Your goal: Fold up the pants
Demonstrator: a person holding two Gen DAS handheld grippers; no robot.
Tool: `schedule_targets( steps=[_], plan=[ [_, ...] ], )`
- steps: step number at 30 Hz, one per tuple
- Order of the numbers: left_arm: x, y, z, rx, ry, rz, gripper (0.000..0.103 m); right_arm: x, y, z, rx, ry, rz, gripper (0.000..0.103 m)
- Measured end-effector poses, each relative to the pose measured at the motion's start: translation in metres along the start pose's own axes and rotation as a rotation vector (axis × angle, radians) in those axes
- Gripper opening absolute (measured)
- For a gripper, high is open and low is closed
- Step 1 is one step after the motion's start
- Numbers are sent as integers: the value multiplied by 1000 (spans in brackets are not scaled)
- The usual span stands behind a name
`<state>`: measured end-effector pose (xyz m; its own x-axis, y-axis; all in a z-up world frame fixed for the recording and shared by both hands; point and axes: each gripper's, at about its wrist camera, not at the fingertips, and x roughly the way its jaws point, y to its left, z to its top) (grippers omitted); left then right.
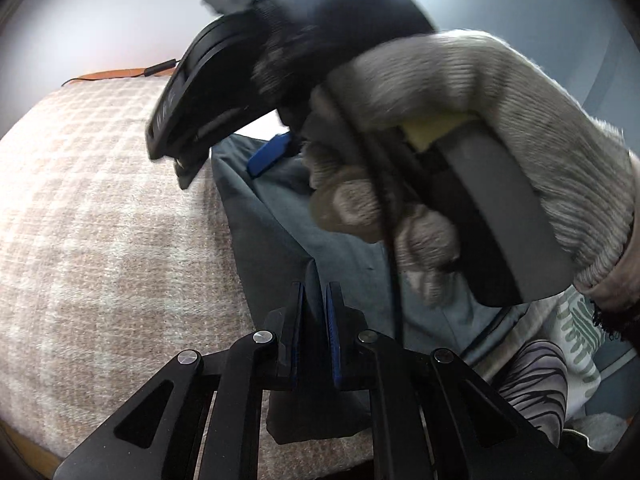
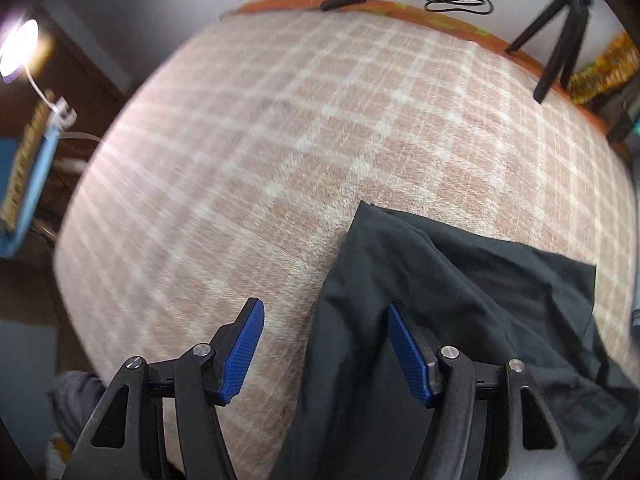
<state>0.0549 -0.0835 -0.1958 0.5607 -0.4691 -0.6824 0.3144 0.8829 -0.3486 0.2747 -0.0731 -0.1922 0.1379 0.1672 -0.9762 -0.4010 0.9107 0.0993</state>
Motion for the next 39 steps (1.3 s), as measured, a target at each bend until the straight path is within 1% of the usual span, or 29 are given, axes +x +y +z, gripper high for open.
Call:
schedule_targets(
  steps=[1, 3, 4, 5, 6, 7, 8, 9, 10, 11, 12, 13, 14, 15, 17, 19, 22, 25, 27, 31, 32, 36, 39],
  plan=[
    [-1, -1, 0, 5, 1, 4, 9, 5, 2, 0, -4, 22, -10, 35],
    [-2, -4, -1, 17, 2, 27, 9, 7, 2, -1, -5, 24, -13, 27],
    [-3, -7, -2, 33, -3, 68, 12, 5, 1, -2, -1, 15, -10, 16],
    [-5, -10, -5, 47, -11, 104, 25, 3, -1, -3, 8, 10, 3, 9],
    [-5, -12, -7, 56, -15, 132, 39, 0, -5, -4, 25, 1, 27, 8],
    [-5, -12, -8, 59, -17, 151, 63, -2, -8, -5, 35, -3, 40, 4],
    [-3, -11, -10, 55, -18, 174, 72, -4, -13, -6, 44, -8, 54, 2],
    [-1, -12, -12, 48, -9, 178, 72, -7, -16, -8, 53, -16, 70, 1],
    [4, -11, -13, 35, 9, 161, 72, -9, -19, -8, 60, -21, 76, 0],
    [8, -10, -14, 24, 26, 146, 70, -14, -24, -11, 71, -36, 92, 0],
    [12, -10, -15, 11, 36, 133, 65, -17, -27, -14, 76, -44, 100, 0],
    [17, -8, -16, -7, 49, 116, 41, -20, -31, -15, 83, -53, 111, 0],
    [20, -4, -16, -24, 64, 102, 15, -24, -32, -16, 90, -63, 121, 0],
    [19, 2, -14, -39, 63, 90, 8, -29, -35, -19, 104, -77, 136, 0],
    [13, 8, -11, -77, 28, 32, 3, -36, -43, -23, 124, -96, 161, 0],
    [4, 11, -8, -82, -1, 9, 2, -46, -52, -24, 145, -120, 187, 0],
    [-15, 20, -5, -93, -47, -13, 2, -58, -54, -24, 165, -154, 213, 0],
    [-28, 37, -3, -128, -66, -25, 2, -68, -39, -19, 145, -177, 218, 0],
    [-37, 43, -11, -142, -78, -28, 2, -70, -28, -12, 132, -184, 216, 0],
    [-46, 46, -10, -98, -107, 9, 2, -77, -7, -1, 107, -197, 236, 0],
    [-46, 43, -3, -94, -119, 21, 2, -80, -4, -1, 101, -206, 242, 0],
    [-76, 50, 5, -110, -181, 34, 2, -96, 16, 9, 76, -247, 303, 0],
    [-88, 33, 10, -67, -204, 30, 2, -108, 28, 10, 58, -272, 343, 0]
  ],
)
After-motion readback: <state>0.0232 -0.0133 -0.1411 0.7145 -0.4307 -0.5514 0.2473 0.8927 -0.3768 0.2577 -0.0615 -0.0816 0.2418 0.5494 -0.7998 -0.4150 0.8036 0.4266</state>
